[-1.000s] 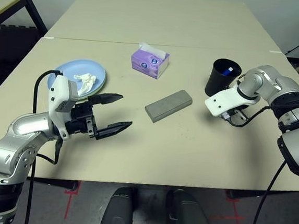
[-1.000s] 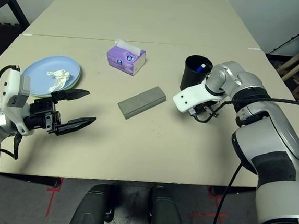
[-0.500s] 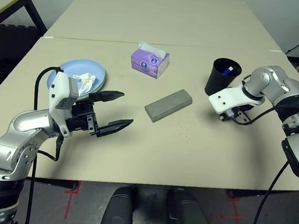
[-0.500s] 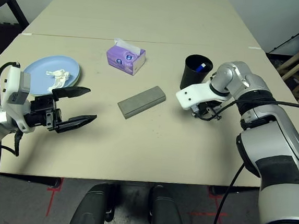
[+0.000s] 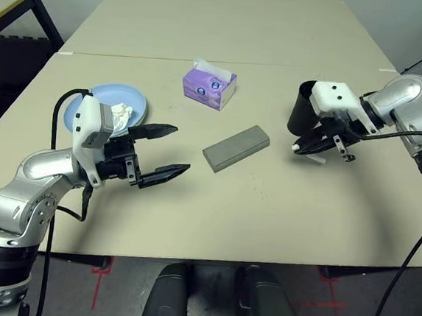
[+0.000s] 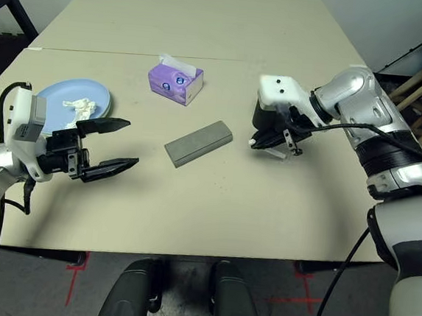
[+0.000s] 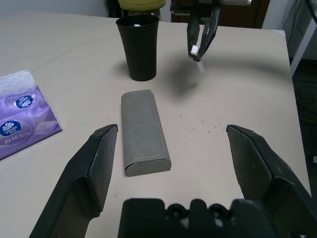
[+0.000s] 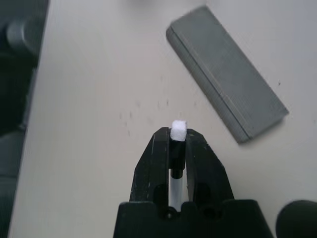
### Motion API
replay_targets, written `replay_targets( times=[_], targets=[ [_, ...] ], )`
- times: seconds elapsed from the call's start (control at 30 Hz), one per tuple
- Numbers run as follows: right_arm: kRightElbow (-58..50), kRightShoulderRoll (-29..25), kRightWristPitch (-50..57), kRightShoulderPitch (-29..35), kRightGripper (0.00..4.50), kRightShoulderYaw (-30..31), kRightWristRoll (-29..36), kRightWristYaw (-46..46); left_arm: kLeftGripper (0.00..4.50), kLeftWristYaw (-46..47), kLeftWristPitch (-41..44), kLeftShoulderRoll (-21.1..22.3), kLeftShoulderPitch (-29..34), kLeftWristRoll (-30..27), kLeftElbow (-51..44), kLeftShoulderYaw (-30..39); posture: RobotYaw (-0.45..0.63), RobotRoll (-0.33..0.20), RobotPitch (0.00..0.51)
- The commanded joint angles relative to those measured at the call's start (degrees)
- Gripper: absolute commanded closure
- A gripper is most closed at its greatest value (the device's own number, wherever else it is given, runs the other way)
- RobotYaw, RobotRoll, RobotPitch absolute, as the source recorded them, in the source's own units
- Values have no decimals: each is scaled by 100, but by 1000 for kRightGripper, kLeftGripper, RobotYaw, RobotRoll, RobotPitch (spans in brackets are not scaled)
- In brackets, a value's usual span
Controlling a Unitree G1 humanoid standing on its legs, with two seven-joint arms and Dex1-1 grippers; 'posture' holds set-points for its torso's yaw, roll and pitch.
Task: Organize and tidy the items on the table.
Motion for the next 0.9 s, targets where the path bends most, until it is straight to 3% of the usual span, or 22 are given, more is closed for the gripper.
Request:
replay_targets(
  times=[0.03, 0.27, 0.47, 0.9],
  targets=[
    [-456, 167, 653, 22, 4206, -666, 462, -329, 0, -67, -60, -6, -34, 94, 109, -82, 65, 0, 130],
    [-599, 751, 611, 7, 4206, -1524, 589, -1384, 0, -78, -140, -26, -34, 141, 171, -80, 68, 0, 118],
    [-86, 1216, -353, -133, 4206, -2097, 428, -2279, 0, -96, -189, -22, -49, 150, 221, -82, 67, 0, 116],
    [666, 1217, -1402, -384, 4206, -2436, 152, -3020, 0, -140, -207, -8, -151, 166, 303, -83, 59, 0, 113]
  ],
)
